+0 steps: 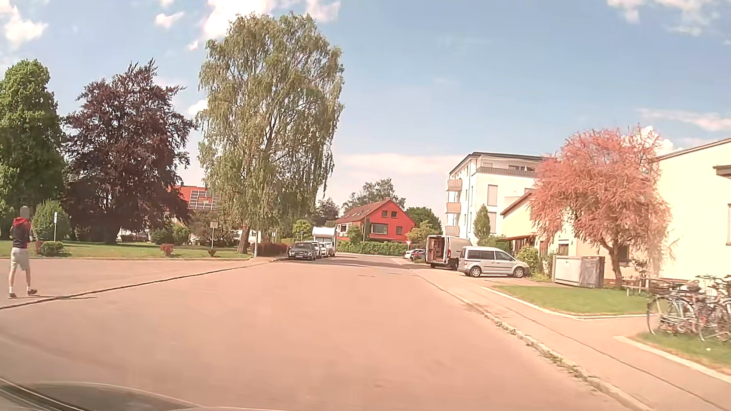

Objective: Follow the waypoints while adhering to traffic rules and regulations

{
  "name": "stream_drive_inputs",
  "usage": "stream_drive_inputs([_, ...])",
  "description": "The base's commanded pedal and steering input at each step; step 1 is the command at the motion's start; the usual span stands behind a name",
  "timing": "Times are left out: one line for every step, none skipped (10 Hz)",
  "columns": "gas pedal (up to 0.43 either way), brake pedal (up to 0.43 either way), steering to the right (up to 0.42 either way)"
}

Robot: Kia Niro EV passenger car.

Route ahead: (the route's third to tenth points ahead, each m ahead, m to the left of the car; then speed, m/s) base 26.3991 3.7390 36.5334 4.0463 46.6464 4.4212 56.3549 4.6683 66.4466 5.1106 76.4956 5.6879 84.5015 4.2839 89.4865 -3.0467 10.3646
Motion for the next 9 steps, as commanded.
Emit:
stream_drive_inputs([0.067,0.018,-0.018])
stream_drive_inputs([0.067,0.018,-0.014])
stream_drive_inputs([0.067,0.018,-0.010])
stream_drive_inputs([0.067,0.018,-0.006])
stream_drive_inputs([0.067,0.018,-0.003])
stream_drive_inputs([0.067,0.018,-0.001])
stream_drive_inputs([0.067,0.018,-0.001])
stream_drive_inputs([0.067,0.018,-0.002])
stream_drive_inputs([0.067,0.018,-0.003])
